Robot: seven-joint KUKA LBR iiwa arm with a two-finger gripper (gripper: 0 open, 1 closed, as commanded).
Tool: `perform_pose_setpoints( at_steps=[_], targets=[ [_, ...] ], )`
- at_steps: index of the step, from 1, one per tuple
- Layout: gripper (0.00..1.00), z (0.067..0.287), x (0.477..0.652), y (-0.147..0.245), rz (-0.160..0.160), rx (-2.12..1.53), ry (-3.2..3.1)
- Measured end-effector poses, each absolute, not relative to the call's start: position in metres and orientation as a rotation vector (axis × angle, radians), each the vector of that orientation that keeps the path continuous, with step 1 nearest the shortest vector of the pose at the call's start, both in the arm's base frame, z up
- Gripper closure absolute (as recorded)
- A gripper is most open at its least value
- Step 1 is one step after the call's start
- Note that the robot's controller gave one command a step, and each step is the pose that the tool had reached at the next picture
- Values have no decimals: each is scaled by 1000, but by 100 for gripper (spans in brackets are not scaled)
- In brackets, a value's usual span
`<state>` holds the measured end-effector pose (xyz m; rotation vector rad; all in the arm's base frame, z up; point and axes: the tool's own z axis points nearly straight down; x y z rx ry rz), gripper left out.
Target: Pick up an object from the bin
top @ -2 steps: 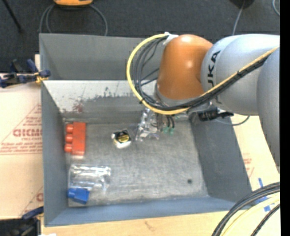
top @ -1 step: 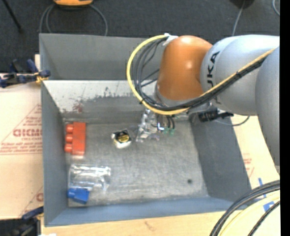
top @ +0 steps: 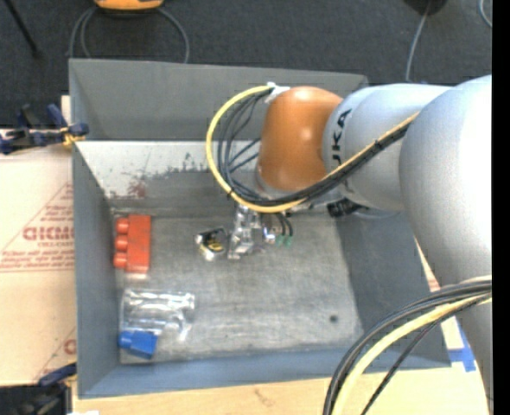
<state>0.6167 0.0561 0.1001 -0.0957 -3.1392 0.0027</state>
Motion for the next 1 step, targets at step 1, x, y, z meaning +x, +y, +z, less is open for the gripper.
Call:
perform_pose_setpoints(
  at_steps=[1],
  targets=[
    [100, 214, 631, 96, 1, 667, -3081]
  ],
)
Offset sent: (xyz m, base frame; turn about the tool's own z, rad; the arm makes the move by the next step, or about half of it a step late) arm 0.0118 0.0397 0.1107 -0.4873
